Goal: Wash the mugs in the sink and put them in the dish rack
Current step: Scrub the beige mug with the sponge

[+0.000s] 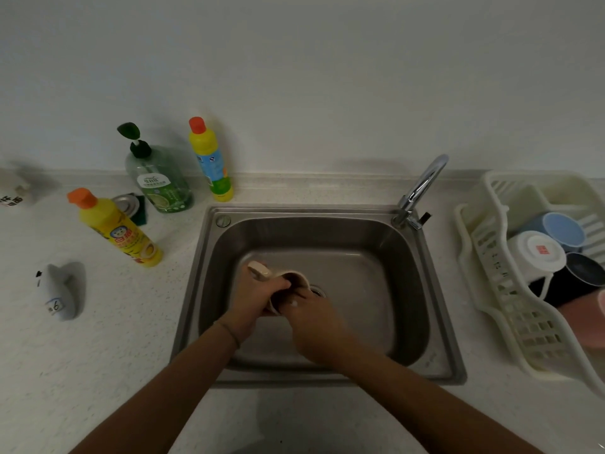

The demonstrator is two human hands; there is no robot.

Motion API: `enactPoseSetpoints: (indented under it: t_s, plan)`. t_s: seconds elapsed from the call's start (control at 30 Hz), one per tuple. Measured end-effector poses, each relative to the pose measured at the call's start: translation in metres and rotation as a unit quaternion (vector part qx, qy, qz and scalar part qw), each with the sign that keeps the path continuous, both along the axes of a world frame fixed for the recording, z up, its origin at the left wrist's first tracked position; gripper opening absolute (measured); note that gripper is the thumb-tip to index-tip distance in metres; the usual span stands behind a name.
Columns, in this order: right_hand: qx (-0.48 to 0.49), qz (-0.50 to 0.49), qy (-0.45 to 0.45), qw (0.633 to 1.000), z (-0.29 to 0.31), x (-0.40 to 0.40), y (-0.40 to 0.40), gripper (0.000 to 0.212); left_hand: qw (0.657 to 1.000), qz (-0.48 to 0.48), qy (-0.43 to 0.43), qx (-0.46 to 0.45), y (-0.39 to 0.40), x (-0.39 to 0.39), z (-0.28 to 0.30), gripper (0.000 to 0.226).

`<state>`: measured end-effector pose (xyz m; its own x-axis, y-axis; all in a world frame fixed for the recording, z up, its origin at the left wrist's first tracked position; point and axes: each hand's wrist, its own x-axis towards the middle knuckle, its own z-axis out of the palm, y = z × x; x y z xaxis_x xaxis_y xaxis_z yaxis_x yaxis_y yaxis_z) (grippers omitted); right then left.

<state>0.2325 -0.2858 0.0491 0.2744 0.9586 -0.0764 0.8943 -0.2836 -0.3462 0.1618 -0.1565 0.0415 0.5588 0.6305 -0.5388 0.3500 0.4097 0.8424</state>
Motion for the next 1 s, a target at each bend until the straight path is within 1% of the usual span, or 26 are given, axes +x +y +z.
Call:
enactPoseSetpoints:
  t_s: [0.03, 0.07, 0.13, 0.17, 0.23, 0.3, 0.37, 0.4, 0.43, 0.47, 0.5, 0.53, 0.57, 0.6, 0.63, 0.67, 0.7, 0.73, 0.77, 0.8, 0.83, 0.87, 0.9, 0.93, 0.97, 1.0]
  plan:
    - [-0.006, 0.043, -0.058, 0.997, -0.006, 0.005, -0.004, 0.049, 0.999, -0.033, 0.015, -0.009, 0.005, -0.001, 0.001, 0.057]
    - [-0.011, 0.069, -0.080, 0.994, -0.012, 0.008, -0.006, 0.046, 0.997, -0.066, 0.029, -0.024, 0.010, -0.003, 0.003, 0.055]
    - [-0.007, 0.077, -0.087, 0.993, -0.019, 0.009, -0.006, 0.037, 0.991, -0.110, 0.029, -0.066, 0.014, -0.004, 0.007, 0.049]
    - [0.003, 0.065, -0.079, 0.995, -0.020, 0.007, -0.005, 0.034, 0.991, -0.113, 0.017, -0.074, 0.013, -0.003, 0.007, 0.049]
    - [0.047, 0.008, -0.056, 0.997, -0.019, 0.003, -0.001, 0.030, 0.994, -0.085, -0.018, -0.066, 0.007, 0.000, 0.004, 0.056]
    - [0.094, -0.081, -0.026, 0.992, -0.010, -0.004, 0.006, 0.024, 0.996, -0.025, -0.060, -0.055, -0.007, 0.004, -0.001, 0.064]
    - [0.145, -0.179, 0.052, 0.972, -0.007, -0.015, 0.015, 0.020, 0.996, 0.015, -0.086, -0.031, -0.017, 0.006, -0.006, 0.068]
    - [0.142, -0.203, 0.103, 0.963, -0.006, -0.021, 0.017, 0.022, 0.996, 0.023, -0.088, -0.020, -0.019, 0.004, -0.007, 0.067]
    - [0.125, -0.192, 0.136, 0.964, -0.005, -0.024, 0.015, 0.025, 0.996, 0.023, -0.084, -0.015, -0.018, 0.002, -0.007, 0.064]
    - [0.098, -0.147, 0.114, 0.978, -0.009, -0.022, 0.011, 0.026, 0.997, 0.019, -0.076, -0.021, -0.015, -0.001, -0.009, 0.057]
    - [0.074, -0.082, 0.050, 0.993, -0.012, -0.016, 0.005, 0.029, 0.997, 0.009, -0.067, -0.032, -0.010, -0.004, -0.011, 0.050]
    - [0.045, -0.019, -0.020, 0.999, -0.018, -0.007, -0.002, 0.035, 0.997, -0.003, -0.062, -0.041, -0.006, -0.007, -0.014, 0.045]
    - [0.026, 0.013, -0.055, 0.998, -0.024, 0.001, -0.007, 0.044, 0.997, -0.014, -0.062, -0.045, -0.004, -0.009, -0.017, 0.044]
    - [0.034, 0.011, -0.051, 0.998, -0.024, 0.001, -0.010, 0.050, 0.997, -0.017, -0.066, -0.044, -0.005, -0.009, -0.017, 0.043]
    - [0.049, -0.026, -0.019, 0.998, -0.023, -0.004, -0.008, 0.049, 0.997, -0.012, -0.068, -0.042, -0.010, -0.007, -0.015, 0.043]
    - [0.076, -0.086, 0.039, 0.993, -0.020, -0.013, -0.005, 0.044, 0.997, -0.002, -0.066, -0.039, -0.015, -0.003, -0.013, 0.042]
    - [0.096, -0.147, 0.108, 0.979, -0.018, -0.021, 0.001, 0.038, 0.998, 0.006, -0.060, -0.032, -0.019, -0.001, -0.013, 0.041]
    - [0.092, -0.181, 0.163, 0.965, -0.016, -0.025, 0.004, 0.033, 0.998, 0.005, -0.053, -0.025, -0.021, 0.000, -0.013, 0.041]
    - [0.084, -0.172, 0.177, 0.965, -0.016, -0.025, 0.003, 0.032, 0.999, -0.005, -0.046, -0.025, -0.020, -0.002, -0.013, 0.040]
    - [0.077, -0.121, 0.143, 0.979, -0.015, -0.021, -0.002, 0.035, 0.998, -0.019, -0.040, -0.034, -0.015, -0.004, -0.013, 0.041]
    - [0.072, -0.051, 0.083, 0.993, -0.017, -0.013, -0.008, 0.041, 0.997, -0.038, -0.037, -0.050, -0.010, -0.008, -0.013, 0.042]
    - [0.060, 0.016, 0.007, 0.998, -0.018, -0.003, -0.015, 0.047, 0.996, -0.055, -0.036, -0.063, -0.005, -0.011, -0.014, 0.043]
    - [0.053, 0.050, -0.041, 0.996, -0.023, 0.005, -0.020, 0.051, 0.995, -0.063, -0.039, -0.070, -0.003, -0.013, -0.013, 0.044]
    - [0.054, 0.045, -0.050, 0.996, -0.022, 0.005, -0.022, 0.052, 0.995, -0.062, -0.044, -0.070, -0.004, -0.012, -0.012, 0.044]
    - [0.066, 0.002, -0.030, 0.997, -0.021, -0.003, -0.019, 0.049, 0.995, -0.054, -0.048, -0.067, -0.009, -0.010, -0.009, 0.043]
    - [0.082, -0.064, 0.027, 0.994, -0.019, -0.014, -0.012, 0.046, 0.996, -0.045, -0.045, -0.057, -0.014, -0.006, -0.007, 0.041]
